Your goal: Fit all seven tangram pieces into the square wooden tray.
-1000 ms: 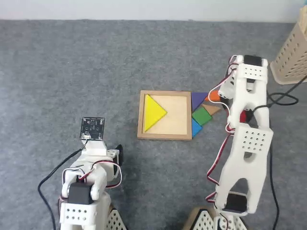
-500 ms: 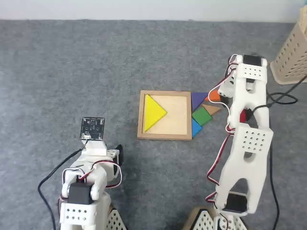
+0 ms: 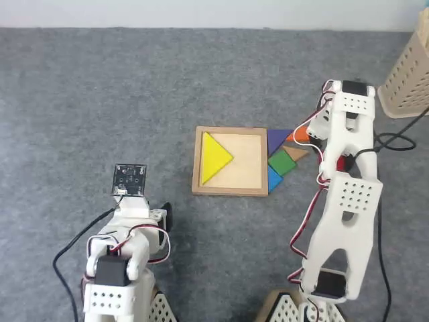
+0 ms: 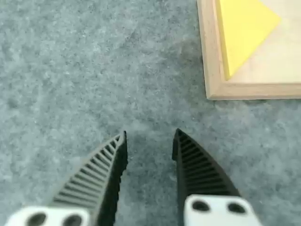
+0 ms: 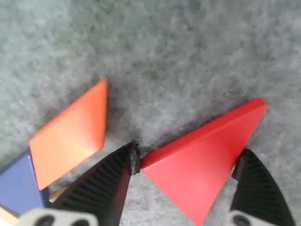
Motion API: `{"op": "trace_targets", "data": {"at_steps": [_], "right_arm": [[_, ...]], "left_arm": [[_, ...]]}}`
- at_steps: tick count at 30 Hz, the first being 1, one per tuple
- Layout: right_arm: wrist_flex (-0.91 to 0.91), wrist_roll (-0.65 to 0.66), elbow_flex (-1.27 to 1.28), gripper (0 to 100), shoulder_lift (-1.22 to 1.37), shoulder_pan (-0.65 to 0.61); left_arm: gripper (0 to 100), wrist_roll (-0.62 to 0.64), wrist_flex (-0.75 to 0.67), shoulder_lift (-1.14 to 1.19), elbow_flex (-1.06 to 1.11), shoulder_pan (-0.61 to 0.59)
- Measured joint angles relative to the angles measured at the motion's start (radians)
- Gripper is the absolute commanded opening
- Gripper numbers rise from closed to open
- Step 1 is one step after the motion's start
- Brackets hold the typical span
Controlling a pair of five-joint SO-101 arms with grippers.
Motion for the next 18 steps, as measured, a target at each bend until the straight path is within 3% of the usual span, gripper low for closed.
{"op": "trace_targets", "data": {"at_steps": [4, 10, 18], "right_arm": [[0.006, 0.0, -0.008, 32.4, 0.0, -0.003], [0.006, 0.0, -0.008, 20.3, 0.0, -0.008], [0.015, -0.014, -0.008, 14.8, 0.0, 0.009]], "left_arm": [[15, 0.0, 0.0, 0.0, 0.0, 0.0], [15, 0.0, 0.0, 0.0, 0.0, 0.0], [15, 0.0, 0.0, 0.0, 0.0, 0.0]]}}
